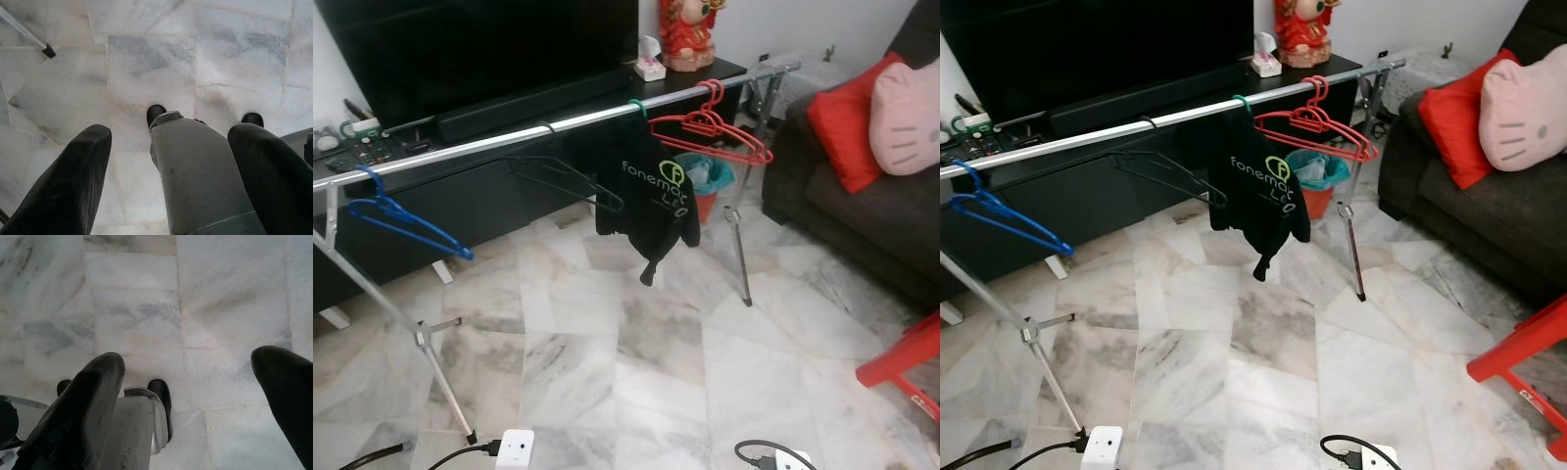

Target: Hang hanger

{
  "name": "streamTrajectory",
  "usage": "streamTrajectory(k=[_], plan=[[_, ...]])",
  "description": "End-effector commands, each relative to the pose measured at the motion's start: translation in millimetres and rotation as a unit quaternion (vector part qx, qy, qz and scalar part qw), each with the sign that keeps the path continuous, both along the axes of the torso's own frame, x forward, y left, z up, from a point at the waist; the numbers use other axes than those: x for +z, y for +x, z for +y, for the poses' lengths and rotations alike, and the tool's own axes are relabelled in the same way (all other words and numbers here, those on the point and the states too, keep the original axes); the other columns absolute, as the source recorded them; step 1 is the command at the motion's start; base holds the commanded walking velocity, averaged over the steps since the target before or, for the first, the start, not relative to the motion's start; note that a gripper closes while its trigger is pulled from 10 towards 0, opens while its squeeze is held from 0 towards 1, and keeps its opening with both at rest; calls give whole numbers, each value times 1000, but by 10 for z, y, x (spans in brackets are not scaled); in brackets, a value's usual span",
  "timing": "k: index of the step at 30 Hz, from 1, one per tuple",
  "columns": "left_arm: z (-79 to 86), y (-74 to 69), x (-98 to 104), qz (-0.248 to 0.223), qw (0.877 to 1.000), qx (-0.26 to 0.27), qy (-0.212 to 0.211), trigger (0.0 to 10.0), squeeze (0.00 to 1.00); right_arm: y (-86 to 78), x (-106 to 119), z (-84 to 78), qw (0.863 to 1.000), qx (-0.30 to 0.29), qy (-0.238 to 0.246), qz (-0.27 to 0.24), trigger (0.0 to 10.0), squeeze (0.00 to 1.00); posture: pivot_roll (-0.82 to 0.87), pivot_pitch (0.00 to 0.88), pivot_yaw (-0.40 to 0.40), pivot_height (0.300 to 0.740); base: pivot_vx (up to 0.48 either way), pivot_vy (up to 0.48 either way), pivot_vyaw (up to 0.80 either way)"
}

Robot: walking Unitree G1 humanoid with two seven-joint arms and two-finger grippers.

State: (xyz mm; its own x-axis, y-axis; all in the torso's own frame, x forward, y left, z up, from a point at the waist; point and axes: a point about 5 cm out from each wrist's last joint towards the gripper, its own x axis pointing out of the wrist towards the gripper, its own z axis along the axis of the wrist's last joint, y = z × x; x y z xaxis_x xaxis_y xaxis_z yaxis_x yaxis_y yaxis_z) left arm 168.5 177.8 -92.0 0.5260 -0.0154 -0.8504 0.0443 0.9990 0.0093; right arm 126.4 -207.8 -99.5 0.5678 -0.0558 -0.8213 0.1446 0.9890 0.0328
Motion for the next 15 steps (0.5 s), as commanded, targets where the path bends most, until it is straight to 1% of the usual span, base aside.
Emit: streamTrajectory(k=[1,10,15], plan=[[91,-40,-7,5,1000,14,1,10000,0,-20,-9,1,1000,1,-1,6,10000,0,-7,0,24,740,0,0,-756],[193,-65,-2,8,1000,5,8,10000,0,-27,-12,6,1000,3,-1,7,10000,0,-9,0,26,740,0,0,-759],[175,-57,-1,6,1000,5,3,10000,0,-29,-13,8,1000,3,-2,8,10000,0,-9,0,27,740,0,0,-763]])
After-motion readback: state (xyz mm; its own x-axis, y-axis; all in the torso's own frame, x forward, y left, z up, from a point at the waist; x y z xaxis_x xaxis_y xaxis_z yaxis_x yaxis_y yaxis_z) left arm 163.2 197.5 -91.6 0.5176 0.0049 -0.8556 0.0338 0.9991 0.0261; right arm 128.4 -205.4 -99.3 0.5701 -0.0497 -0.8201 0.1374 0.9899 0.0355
